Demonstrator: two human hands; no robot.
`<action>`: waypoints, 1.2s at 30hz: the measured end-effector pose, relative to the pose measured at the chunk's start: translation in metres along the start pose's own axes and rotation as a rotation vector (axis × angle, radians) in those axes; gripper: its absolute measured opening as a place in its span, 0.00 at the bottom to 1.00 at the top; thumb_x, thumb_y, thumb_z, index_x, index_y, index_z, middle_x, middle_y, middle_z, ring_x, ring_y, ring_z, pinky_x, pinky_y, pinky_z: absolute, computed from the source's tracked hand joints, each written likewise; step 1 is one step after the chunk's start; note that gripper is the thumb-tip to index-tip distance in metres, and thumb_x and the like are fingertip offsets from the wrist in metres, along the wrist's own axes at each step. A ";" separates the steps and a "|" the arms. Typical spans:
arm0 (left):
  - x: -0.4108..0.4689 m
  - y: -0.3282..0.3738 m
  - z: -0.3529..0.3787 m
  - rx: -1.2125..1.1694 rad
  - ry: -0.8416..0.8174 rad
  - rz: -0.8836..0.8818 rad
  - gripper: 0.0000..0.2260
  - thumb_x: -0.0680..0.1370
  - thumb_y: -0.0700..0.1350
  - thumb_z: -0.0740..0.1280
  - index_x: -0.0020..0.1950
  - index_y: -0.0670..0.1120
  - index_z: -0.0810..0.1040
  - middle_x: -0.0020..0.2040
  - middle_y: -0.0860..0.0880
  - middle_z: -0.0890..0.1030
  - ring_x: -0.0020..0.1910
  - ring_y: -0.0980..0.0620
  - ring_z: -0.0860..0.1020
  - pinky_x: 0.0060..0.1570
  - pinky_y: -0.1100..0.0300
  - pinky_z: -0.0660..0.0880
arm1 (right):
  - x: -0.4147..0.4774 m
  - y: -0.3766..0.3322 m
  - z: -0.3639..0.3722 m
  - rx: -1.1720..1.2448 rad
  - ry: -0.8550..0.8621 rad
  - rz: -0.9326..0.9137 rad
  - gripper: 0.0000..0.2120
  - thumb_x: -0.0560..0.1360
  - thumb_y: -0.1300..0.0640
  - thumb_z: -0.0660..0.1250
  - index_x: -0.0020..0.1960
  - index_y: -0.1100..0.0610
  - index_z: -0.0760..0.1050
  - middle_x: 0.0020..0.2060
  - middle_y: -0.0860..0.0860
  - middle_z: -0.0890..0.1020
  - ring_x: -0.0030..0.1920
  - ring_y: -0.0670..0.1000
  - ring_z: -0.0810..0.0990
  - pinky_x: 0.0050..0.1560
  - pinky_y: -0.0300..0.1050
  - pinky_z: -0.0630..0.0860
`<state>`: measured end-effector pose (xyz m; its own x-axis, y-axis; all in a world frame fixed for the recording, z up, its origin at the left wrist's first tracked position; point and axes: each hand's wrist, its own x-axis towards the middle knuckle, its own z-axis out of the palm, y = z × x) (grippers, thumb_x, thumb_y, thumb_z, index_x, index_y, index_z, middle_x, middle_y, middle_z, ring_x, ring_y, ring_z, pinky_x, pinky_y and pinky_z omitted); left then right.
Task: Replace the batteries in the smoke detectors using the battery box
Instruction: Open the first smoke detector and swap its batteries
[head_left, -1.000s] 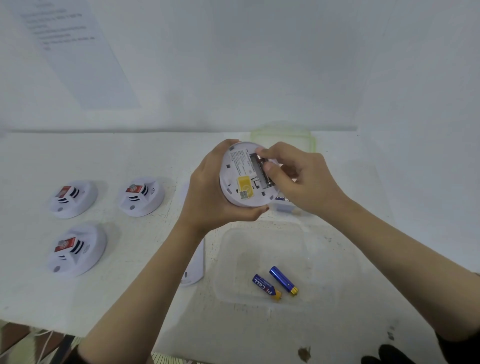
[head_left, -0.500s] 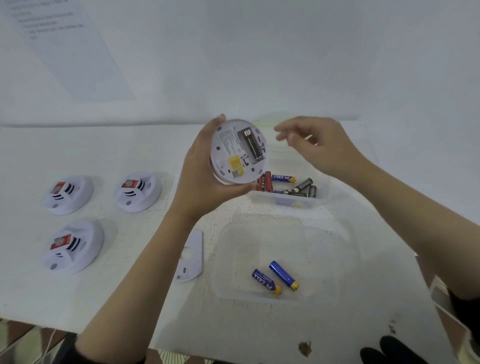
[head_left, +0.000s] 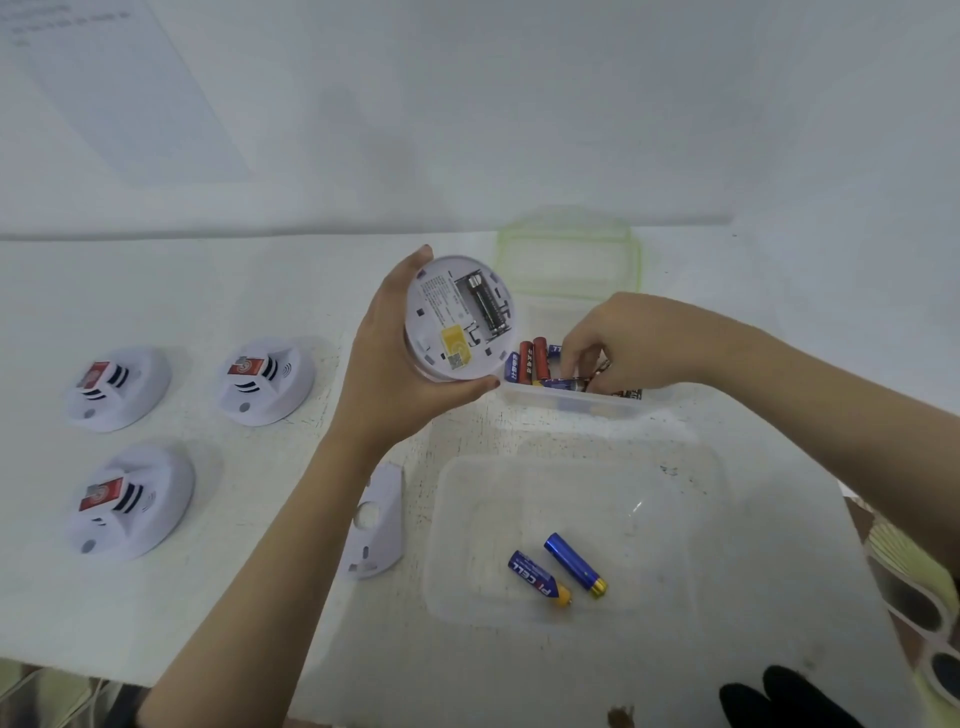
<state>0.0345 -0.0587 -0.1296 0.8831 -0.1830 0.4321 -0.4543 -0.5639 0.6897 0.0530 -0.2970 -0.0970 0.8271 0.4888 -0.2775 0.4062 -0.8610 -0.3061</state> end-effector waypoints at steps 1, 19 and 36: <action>0.000 -0.001 0.001 -0.003 -0.002 -0.004 0.48 0.60 0.60 0.76 0.73 0.44 0.61 0.67 0.53 0.68 0.68 0.55 0.69 0.68 0.54 0.69 | 0.000 0.002 0.001 0.037 0.013 -0.001 0.12 0.70 0.61 0.70 0.50 0.47 0.80 0.44 0.44 0.83 0.43 0.41 0.78 0.42 0.36 0.73; -0.004 0.021 -0.001 -0.118 -0.013 0.099 0.40 0.60 0.56 0.78 0.67 0.48 0.67 0.58 0.68 0.74 0.57 0.66 0.75 0.55 0.72 0.72 | -0.032 -0.039 0.010 0.539 1.046 -0.378 0.05 0.70 0.66 0.73 0.45 0.61 0.80 0.42 0.50 0.84 0.44 0.48 0.83 0.46 0.41 0.77; -0.047 0.031 -0.033 -0.200 -0.048 0.133 0.41 0.60 0.52 0.78 0.68 0.43 0.64 0.62 0.69 0.72 0.62 0.64 0.73 0.56 0.73 0.71 | -0.040 -0.073 0.032 0.688 0.505 -0.306 0.29 0.73 0.51 0.69 0.71 0.42 0.63 0.64 0.41 0.74 0.64 0.46 0.72 0.64 0.47 0.72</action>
<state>-0.0247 -0.0412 -0.1089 0.8164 -0.2860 0.5017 -0.5768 -0.3620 0.7323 -0.0218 -0.2489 -0.0924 0.8589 0.4234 0.2881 0.4485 -0.3502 -0.8223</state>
